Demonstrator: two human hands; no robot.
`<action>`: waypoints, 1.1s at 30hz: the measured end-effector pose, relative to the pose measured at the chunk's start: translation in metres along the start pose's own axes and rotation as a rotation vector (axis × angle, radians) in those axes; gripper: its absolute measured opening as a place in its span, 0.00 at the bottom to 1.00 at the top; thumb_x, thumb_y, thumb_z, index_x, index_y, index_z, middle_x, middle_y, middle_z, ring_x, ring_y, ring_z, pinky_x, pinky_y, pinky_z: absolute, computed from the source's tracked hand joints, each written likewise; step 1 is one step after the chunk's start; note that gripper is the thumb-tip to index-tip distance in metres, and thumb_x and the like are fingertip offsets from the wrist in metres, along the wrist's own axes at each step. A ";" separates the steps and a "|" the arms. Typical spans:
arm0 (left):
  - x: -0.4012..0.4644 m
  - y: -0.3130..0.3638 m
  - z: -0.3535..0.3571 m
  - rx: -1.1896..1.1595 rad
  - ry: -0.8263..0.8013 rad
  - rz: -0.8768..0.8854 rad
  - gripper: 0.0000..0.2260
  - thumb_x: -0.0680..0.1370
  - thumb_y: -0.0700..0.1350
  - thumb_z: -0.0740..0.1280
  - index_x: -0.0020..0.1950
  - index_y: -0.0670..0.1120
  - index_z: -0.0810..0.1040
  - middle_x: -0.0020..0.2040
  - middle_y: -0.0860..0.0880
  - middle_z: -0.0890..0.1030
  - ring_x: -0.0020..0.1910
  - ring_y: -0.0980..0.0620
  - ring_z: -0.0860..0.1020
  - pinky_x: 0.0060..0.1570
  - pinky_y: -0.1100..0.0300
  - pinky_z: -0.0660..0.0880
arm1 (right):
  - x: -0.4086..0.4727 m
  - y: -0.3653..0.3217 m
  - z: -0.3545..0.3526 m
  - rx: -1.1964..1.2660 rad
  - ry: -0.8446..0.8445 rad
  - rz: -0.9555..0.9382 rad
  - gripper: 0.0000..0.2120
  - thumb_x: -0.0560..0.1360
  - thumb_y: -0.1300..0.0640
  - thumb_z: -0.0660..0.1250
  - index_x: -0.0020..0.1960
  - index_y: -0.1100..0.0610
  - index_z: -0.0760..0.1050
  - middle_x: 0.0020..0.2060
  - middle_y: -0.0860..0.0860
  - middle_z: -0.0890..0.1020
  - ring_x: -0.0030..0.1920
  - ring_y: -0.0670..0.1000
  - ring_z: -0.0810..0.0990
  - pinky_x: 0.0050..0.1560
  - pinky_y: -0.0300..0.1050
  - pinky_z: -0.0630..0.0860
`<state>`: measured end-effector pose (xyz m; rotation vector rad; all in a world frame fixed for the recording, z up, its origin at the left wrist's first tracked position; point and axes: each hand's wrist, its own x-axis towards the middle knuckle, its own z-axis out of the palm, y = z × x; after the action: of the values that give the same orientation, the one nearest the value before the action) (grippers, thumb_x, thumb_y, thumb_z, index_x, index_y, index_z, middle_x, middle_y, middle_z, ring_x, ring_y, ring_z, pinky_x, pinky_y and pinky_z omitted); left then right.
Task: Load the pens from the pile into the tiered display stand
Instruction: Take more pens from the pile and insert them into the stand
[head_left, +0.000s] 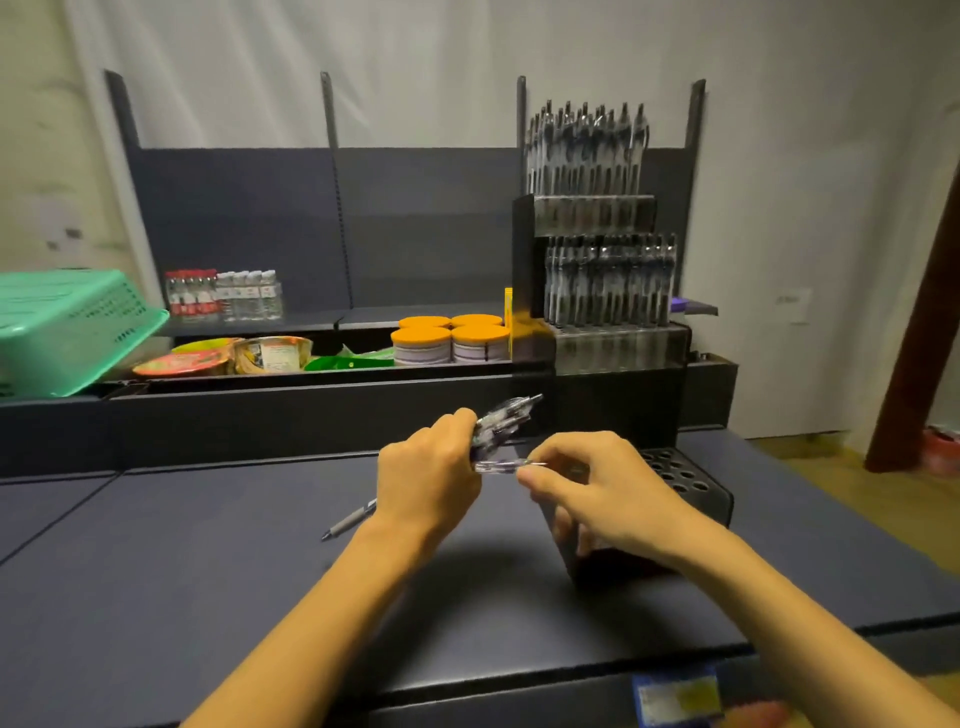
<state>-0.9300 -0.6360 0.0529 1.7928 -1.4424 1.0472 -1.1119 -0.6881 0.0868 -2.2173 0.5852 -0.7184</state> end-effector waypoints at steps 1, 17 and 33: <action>0.002 0.003 0.000 -0.004 0.013 -0.001 0.08 0.68 0.39 0.73 0.37 0.44 0.74 0.27 0.49 0.75 0.20 0.47 0.70 0.23 0.67 0.50 | 0.001 0.002 -0.003 0.026 0.001 -0.012 0.06 0.77 0.52 0.68 0.48 0.55 0.79 0.38 0.54 0.82 0.30 0.52 0.82 0.27 0.51 0.79; 0.039 0.014 0.027 -0.042 0.136 0.071 0.07 0.74 0.49 0.70 0.44 0.46 0.78 0.34 0.49 0.79 0.27 0.48 0.75 0.20 0.56 0.70 | 0.036 0.021 -0.041 0.164 0.157 -0.210 0.03 0.76 0.56 0.68 0.48 0.55 0.78 0.35 0.53 0.81 0.31 0.52 0.82 0.24 0.43 0.75; 0.095 0.010 -0.003 -0.015 0.038 0.149 0.09 0.68 0.44 0.76 0.44 0.45 0.78 0.33 0.49 0.80 0.25 0.50 0.75 0.24 0.70 0.59 | 0.070 0.010 -0.102 0.654 0.345 -0.245 0.07 0.78 0.57 0.64 0.47 0.61 0.76 0.35 0.49 0.83 0.26 0.49 0.79 0.19 0.38 0.72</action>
<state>-0.9315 -0.6834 0.1361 1.6662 -1.5752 1.1351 -1.1272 -0.7865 0.1609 -1.5742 0.1884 -1.2337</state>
